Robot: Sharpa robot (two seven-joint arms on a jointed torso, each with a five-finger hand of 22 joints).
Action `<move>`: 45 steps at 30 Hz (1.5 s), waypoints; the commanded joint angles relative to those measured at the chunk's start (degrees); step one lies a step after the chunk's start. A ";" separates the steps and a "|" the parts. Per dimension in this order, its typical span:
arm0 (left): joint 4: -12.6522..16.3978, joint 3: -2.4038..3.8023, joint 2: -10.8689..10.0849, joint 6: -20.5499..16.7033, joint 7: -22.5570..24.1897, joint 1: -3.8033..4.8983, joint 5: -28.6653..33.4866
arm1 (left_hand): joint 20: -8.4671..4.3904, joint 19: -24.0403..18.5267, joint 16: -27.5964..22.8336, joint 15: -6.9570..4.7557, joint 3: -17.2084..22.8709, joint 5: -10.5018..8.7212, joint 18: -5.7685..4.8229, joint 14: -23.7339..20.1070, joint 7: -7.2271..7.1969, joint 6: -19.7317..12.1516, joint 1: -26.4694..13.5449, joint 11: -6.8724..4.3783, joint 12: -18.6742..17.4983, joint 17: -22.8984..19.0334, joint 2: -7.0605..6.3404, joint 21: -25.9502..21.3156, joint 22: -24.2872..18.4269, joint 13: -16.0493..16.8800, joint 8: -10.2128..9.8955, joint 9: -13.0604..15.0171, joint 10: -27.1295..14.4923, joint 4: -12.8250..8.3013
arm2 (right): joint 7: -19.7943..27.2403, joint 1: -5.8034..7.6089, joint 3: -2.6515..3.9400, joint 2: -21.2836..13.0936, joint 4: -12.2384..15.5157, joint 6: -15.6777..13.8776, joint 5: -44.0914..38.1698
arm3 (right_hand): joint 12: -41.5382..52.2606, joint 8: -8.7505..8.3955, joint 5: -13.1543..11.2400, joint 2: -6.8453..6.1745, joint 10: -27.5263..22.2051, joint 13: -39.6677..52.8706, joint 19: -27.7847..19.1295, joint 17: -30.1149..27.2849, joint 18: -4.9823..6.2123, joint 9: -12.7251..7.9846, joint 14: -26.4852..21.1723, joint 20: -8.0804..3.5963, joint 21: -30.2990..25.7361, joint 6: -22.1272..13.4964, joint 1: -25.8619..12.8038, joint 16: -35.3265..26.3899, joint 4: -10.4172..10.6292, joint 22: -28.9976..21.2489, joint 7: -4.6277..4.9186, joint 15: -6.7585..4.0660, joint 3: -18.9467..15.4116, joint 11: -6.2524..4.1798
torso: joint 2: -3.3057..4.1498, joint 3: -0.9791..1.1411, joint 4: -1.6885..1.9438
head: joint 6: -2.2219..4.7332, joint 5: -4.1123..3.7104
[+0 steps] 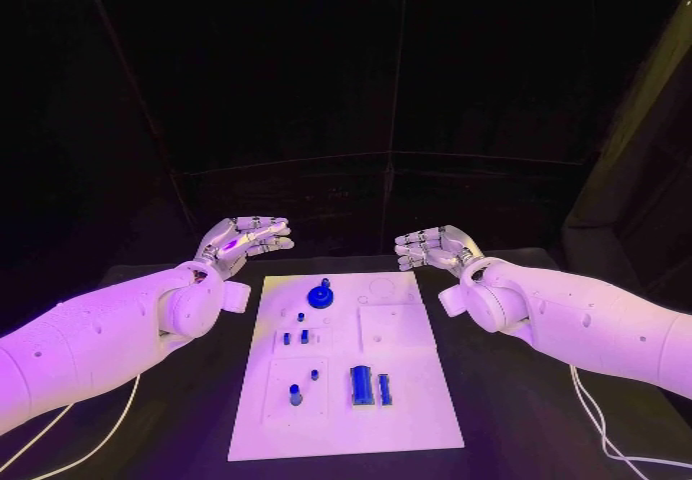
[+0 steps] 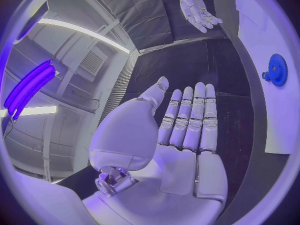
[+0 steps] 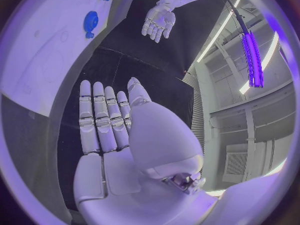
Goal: Assemble the parts on the task board
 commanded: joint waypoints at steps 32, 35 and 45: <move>21.82 4.91 -5.65 -31.07 0.25 -6.84 -1.45 | -9.05 -35.02 -19.62 -7.84 -10.41 -2.87 -9.27 -37.63 -11.45 -39.74 -51.88 -9.25 -12.38 -8.53 -1.39 -8.63 -15.63 -3.52 -7.49 -3.78 -40.23 6.44 | 9.14 -3.96 1.54 -5.92 22.70 -22.54 14.47 | -3.97 -3.77 -11.97 -4.56 -44.62 -5.44 -40.26 -6.97 -5.80 -7.63 -46.70 -12.84 -9.75 -38.81 -63.72 -3.84 -6.26 -15.83 -10.73 -6.63 8.41 -8.40 | -3.11 0.90 -0.19 | 0.11 3.30; 25.83 5.64 -7.06 -35.67 0.27 -7.69 -1.84 | -13.45 -36.54 -19.62 -7.84 -10.41 -2.87 -9.27 -39.43 -11.45 -41.60 -54.34 -9.25 -12.38 -8.53 -1.39 -8.63 -15.63 -3.52 -7.49 -3.78 -42.11 6.44 | 9.74 -4.39 1.68 -6.94 25.82 -25.31 15.72 | -3.97 -3.77 -11.97 -4.56 -46.63 -5.44 -42.06 -6.97 -9.81 -7.63 -48.80 -12.84 -9.75 -40.62 -66.48 -3.84 -6.26 -20.18 -10.73 -6.63 8.41 -8.40 | -3.11 0.90 -0.19 | 0.11 3.30; 30.75 6.53 -8.78 -41.30 0.28 -8.74 -2.32 | -13.45 -40.13 -19.62 -7.84 -10.41 -2.87 -9.27 -43.79 -11.45 -46.09 -60.30 -9.25 -12.38 -8.53 -1.39 -8.63 -15.63 -3.52 -7.49 -3.78 -46.61 6.44 | 10.16 -4.69 1.79 -7.65 28.00 -27.25 16.59 | -3.97 -3.77 -11.97 -4.56 -51.77 -5.44 -46.77 -6.97 -9.81 -7.63 -54.11 -12.84 -9.75 -45.15 -73.46 -3.84 -6.26 -20.18 -10.73 -6.63 8.41 -8.40 | -3.11 0.90 -0.19 | 0.11 3.30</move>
